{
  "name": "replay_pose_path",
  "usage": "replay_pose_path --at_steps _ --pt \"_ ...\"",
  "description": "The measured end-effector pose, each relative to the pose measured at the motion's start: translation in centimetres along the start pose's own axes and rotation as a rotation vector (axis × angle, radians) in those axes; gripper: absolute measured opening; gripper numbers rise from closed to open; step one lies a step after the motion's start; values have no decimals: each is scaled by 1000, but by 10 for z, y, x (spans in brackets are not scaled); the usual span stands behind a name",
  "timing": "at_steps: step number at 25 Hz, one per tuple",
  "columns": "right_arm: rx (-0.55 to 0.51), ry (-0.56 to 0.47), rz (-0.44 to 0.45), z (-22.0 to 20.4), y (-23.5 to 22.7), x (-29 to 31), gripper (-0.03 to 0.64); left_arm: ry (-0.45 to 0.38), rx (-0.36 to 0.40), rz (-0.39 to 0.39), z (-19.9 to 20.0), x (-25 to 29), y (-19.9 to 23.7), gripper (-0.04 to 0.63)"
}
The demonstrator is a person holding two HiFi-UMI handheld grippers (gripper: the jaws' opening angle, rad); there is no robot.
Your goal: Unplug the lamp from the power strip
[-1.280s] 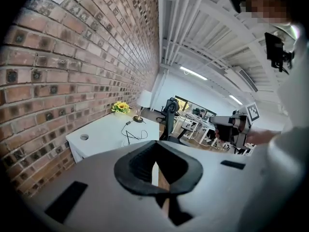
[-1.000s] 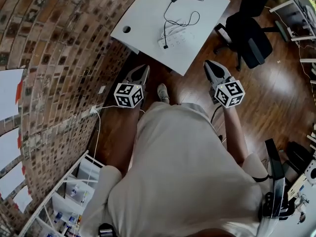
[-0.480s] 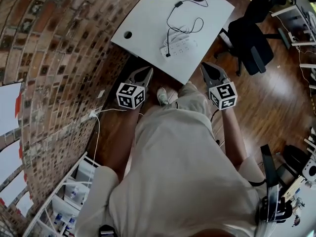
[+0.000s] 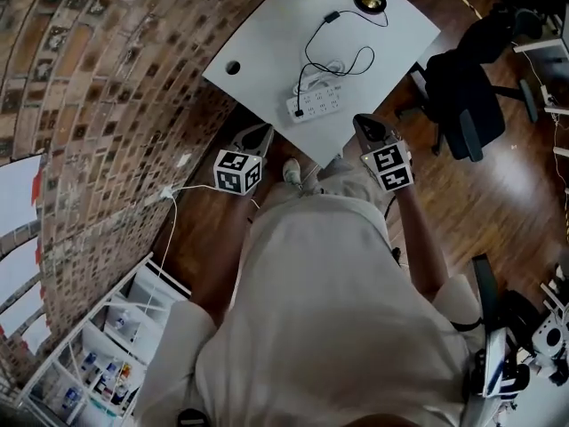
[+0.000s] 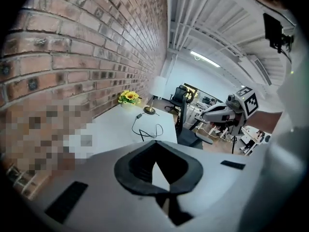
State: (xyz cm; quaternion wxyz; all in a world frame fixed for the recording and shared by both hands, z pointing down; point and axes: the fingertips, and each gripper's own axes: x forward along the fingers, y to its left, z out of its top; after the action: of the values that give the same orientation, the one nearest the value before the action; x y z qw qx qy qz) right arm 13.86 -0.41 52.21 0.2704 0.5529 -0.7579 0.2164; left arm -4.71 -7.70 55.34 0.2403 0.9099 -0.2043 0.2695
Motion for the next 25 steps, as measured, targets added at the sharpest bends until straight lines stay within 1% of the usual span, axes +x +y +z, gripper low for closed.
replay_pose_path --at_steps 5,10,14,17,21,25 --pt "-87 1 122 13 -24 22 2 1 -55 64 2 27 -4 2" --pt "-136 6 209 17 -32 45 2 4 -105 130 -3 40 3 2" --pt "-186 26 310 14 -27 62 2 5 -143 198 -15 36 8 2" --pt "-218 39 372 8 -25 79 2 16 -157 248 -25 28 17 2" --pt "-224 58 424 3 -24 96 3 28 -183 311 -41 14 26 2" --pt "-243 64 469 5 -19 108 3 33 -220 344 -55 6 33 2"
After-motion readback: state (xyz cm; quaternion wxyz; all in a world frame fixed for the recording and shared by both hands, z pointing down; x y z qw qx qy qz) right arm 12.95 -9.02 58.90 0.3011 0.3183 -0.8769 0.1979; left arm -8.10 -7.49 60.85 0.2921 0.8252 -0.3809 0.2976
